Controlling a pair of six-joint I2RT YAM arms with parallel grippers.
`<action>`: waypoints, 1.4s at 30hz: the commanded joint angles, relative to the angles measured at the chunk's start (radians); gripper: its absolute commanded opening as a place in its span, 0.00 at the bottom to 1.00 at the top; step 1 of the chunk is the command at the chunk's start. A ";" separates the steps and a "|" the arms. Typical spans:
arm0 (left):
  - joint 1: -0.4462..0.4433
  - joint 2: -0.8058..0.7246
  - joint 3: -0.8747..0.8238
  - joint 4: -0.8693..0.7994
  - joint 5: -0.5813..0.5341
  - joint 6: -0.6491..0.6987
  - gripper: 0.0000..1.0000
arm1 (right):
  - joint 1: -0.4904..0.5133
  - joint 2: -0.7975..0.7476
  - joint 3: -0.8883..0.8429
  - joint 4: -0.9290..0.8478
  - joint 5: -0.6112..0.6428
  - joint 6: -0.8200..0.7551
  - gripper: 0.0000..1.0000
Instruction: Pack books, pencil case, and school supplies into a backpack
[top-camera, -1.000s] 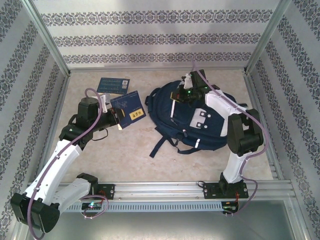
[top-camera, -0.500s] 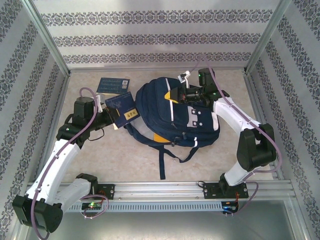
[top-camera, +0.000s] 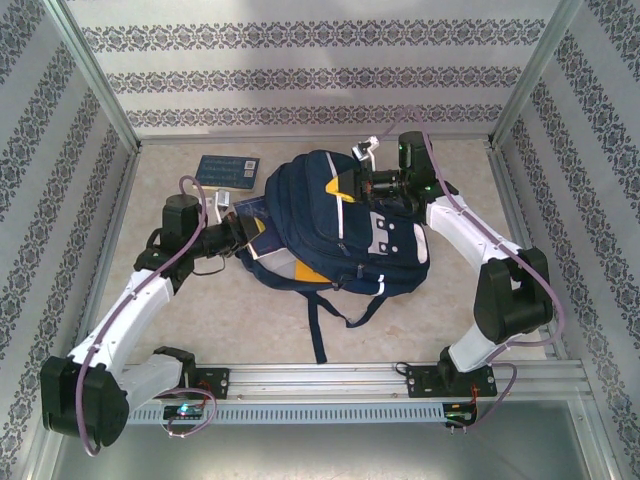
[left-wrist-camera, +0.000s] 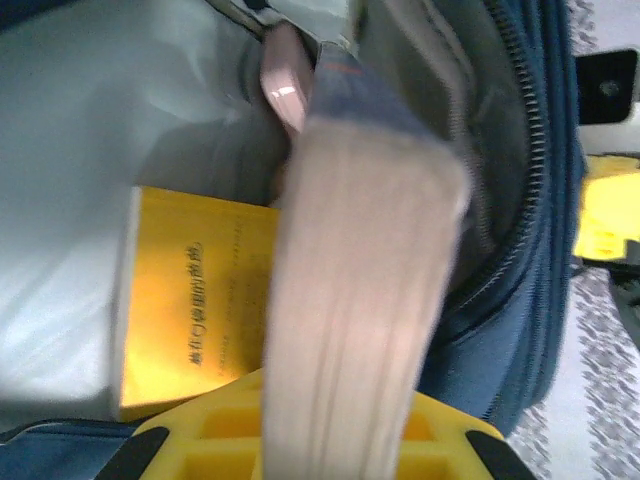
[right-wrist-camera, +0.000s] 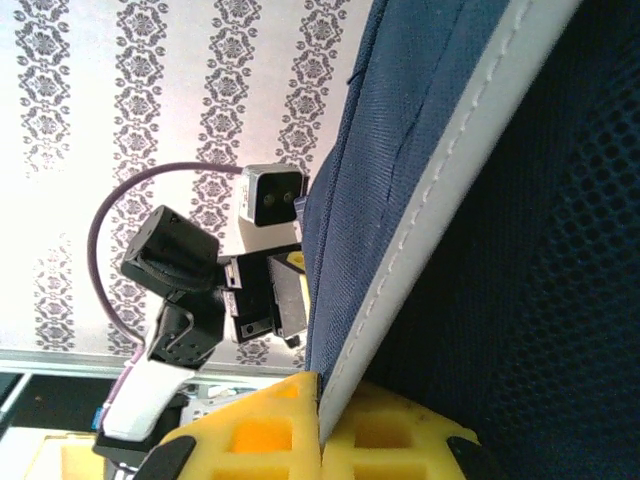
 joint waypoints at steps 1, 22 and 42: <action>0.008 0.042 0.008 0.114 0.131 -0.032 0.00 | 0.011 -0.080 0.085 0.171 -0.107 0.074 0.00; -0.253 0.560 0.199 0.387 0.066 -0.119 0.00 | 0.030 -0.084 0.122 0.187 -0.070 0.102 0.00; -0.252 0.508 0.285 0.147 -0.019 0.004 0.85 | -0.061 -0.113 0.006 0.107 0.129 0.008 0.02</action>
